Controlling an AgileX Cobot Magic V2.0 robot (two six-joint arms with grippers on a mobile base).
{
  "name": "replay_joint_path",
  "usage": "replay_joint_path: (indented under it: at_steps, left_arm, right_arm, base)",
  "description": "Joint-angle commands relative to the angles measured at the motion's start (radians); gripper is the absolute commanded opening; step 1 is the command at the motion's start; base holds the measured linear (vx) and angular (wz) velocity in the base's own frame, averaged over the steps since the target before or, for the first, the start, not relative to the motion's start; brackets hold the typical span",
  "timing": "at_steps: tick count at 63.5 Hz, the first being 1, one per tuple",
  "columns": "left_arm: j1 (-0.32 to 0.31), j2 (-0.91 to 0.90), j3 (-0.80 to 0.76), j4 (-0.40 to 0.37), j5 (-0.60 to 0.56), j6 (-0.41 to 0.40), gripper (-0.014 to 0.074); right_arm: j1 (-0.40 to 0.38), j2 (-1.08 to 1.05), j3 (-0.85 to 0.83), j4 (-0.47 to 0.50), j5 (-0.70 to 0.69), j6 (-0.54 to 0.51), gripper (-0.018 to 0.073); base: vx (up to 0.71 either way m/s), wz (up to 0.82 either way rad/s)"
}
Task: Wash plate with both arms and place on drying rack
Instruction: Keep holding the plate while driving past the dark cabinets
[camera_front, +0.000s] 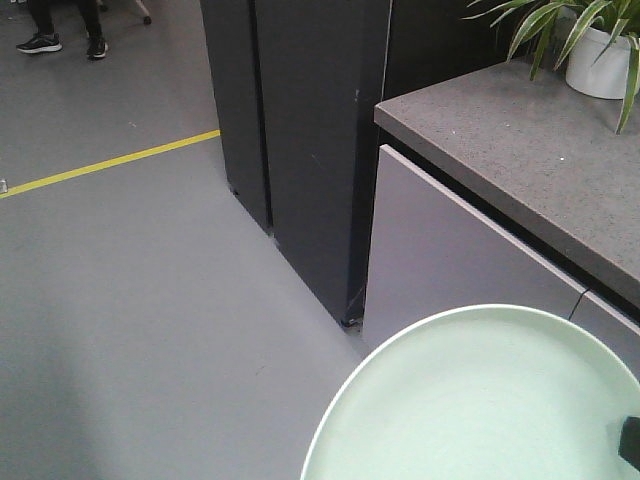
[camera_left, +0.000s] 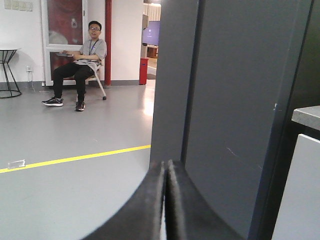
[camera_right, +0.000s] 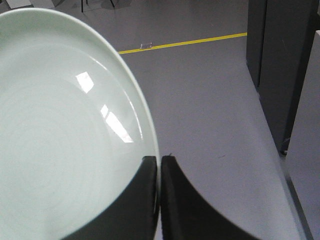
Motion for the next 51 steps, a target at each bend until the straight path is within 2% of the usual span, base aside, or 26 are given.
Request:
replay_joint_path:
  at_steps: [1,51]
  left_arm:
    - [-0.007,-0.013,-0.025,-0.009,-0.076,-0.005,-0.0006]
    - [-0.007,-0.013,-0.025,-0.009,-0.076,-0.005,-0.0006]
  right_arm:
    - [-0.003,0.011,-0.023,0.027,-0.067,-0.004,-0.0001]
    - [-0.003,0.011,-0.023,0.027,-0.067,-0.004,-0.0001]
  base:
    - [0.01,-0.06]
    - [0.01,-0.03]
